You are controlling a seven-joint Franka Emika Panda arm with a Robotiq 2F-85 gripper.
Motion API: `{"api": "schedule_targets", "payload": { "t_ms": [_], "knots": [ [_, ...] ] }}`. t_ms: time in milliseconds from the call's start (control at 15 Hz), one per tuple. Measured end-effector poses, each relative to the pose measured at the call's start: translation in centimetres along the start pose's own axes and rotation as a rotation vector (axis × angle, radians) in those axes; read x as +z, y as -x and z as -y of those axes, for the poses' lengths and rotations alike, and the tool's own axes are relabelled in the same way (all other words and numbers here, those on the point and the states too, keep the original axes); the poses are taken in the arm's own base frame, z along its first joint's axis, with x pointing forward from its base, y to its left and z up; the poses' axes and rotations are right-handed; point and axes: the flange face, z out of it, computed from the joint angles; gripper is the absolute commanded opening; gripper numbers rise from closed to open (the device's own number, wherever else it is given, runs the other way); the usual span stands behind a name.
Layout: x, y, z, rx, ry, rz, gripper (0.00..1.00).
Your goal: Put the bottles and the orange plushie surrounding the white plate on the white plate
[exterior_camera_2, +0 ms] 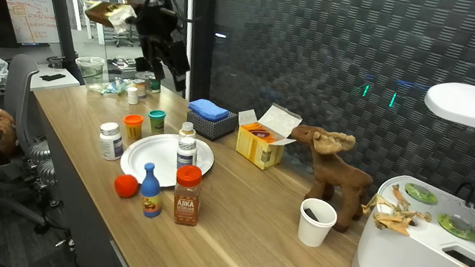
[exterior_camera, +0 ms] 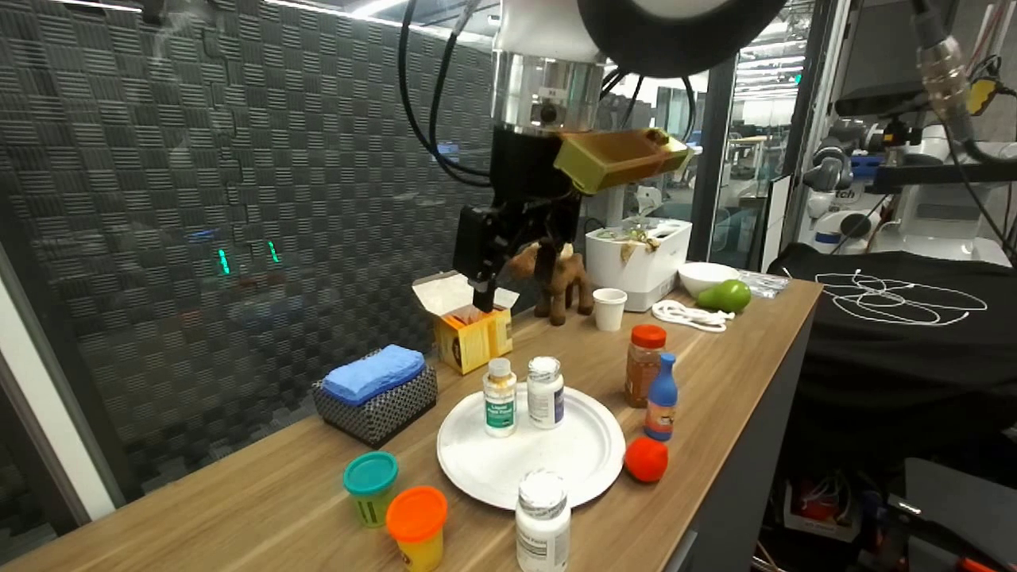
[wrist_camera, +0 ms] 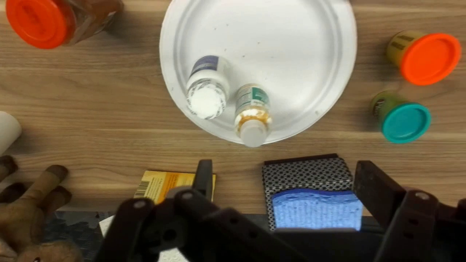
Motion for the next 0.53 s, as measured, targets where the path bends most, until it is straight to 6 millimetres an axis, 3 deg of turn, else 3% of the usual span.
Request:
{"api": "schedule_targets", "payload": {
  "t_ms": [267,533],
  "knots": [
    [-1.0,3.0,3.5,0.026,-0.028,0.068,1.00],
    [1.6,6.3,5.2,0.036,-0.011,0.169,1.00]
  ]
}}
